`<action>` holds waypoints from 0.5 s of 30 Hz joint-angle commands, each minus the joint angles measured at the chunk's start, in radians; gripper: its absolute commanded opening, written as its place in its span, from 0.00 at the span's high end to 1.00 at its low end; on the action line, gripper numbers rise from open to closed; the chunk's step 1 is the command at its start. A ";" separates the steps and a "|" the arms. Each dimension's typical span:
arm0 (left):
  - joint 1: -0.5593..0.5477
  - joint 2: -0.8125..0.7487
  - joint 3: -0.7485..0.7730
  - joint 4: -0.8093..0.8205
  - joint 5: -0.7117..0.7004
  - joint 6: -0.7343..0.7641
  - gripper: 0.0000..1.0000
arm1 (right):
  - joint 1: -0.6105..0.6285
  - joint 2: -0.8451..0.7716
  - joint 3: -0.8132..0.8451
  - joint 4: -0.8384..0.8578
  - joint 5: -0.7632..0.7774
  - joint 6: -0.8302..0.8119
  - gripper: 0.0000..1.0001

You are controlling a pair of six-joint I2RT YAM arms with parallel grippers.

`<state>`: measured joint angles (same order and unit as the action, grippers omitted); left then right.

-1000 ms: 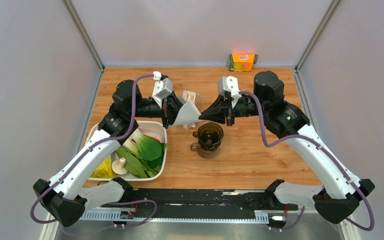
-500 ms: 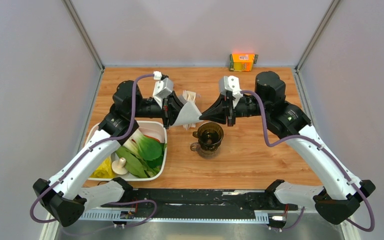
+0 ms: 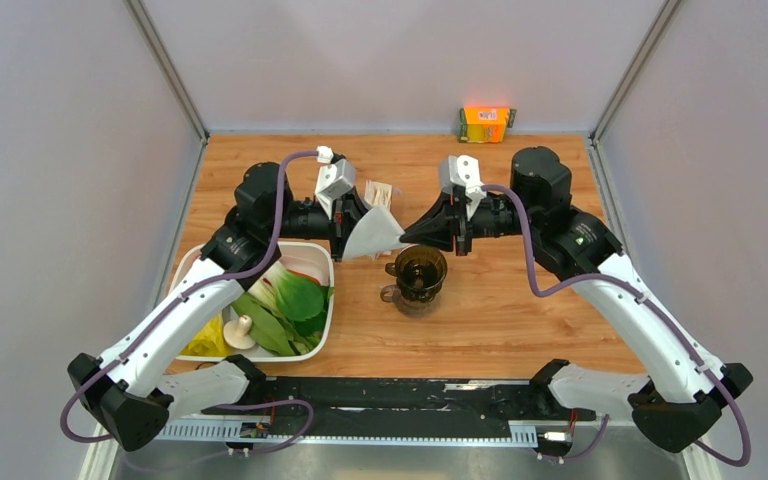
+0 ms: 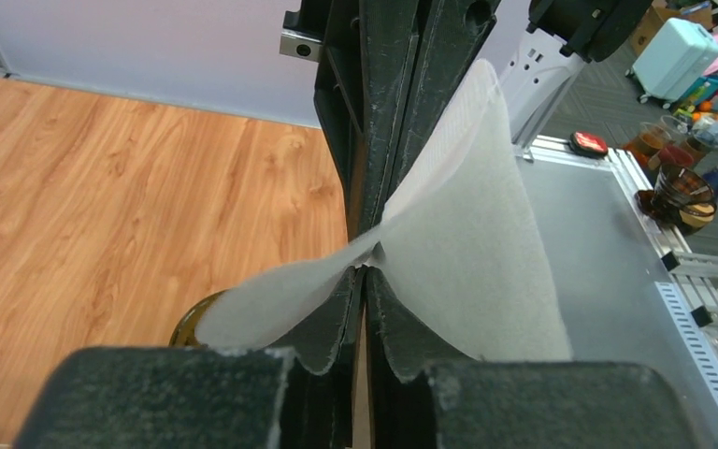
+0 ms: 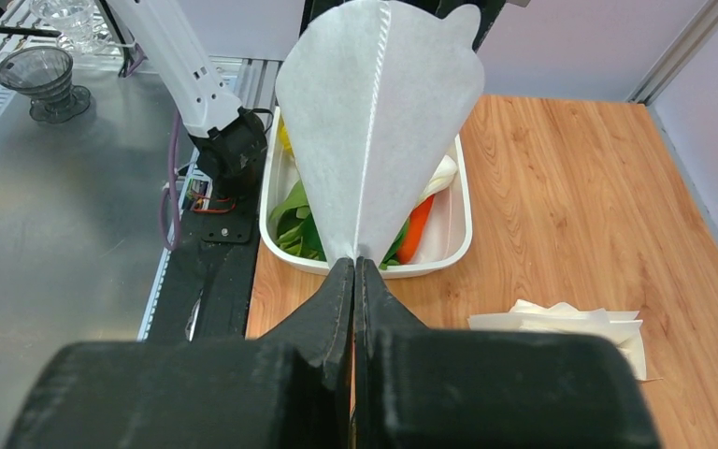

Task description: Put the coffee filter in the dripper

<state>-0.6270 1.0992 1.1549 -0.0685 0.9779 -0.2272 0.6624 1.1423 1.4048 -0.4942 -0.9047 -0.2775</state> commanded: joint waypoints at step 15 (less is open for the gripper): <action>0.150 -0.139 0.171 -0.223 -0.103 0.022 0.62 | -0.017 -0.081 -0.020 0.021 0.047 -0.103 1.00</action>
<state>-0.5346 0.9993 1.2617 -0.2596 0.9047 -0.1814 0.6510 1.0924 1.3872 -0.4892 -0.8787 -0.3214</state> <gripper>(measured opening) 0.372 0.004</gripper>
